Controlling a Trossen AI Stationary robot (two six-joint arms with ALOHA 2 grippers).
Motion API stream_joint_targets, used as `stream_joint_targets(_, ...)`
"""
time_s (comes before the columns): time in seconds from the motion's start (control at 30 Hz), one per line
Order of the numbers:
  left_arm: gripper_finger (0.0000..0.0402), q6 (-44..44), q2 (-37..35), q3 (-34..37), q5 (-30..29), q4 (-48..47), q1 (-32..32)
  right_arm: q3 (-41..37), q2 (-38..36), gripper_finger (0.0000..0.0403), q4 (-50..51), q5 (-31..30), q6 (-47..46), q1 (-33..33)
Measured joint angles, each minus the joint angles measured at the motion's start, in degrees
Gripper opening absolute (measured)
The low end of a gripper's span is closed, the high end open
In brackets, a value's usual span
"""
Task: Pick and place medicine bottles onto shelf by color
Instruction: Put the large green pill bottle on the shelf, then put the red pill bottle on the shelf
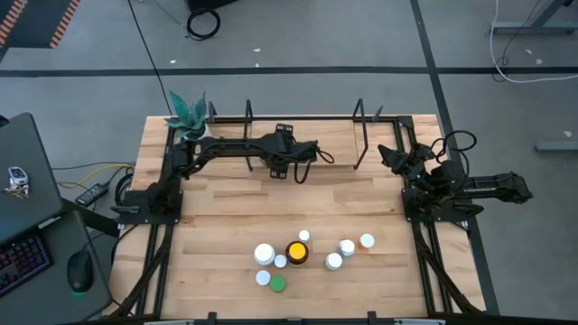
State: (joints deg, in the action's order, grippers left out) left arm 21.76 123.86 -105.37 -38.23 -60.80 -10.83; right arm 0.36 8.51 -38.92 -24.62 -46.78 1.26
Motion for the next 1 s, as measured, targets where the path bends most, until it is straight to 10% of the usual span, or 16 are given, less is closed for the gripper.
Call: stream_joint_targets(1.0,0.0373,-11.56,-1.10,-4.28,0.12,-2.14,-0.46,-0.01,0.00,0.0061,0.00,-0.20,0.43,0.01)
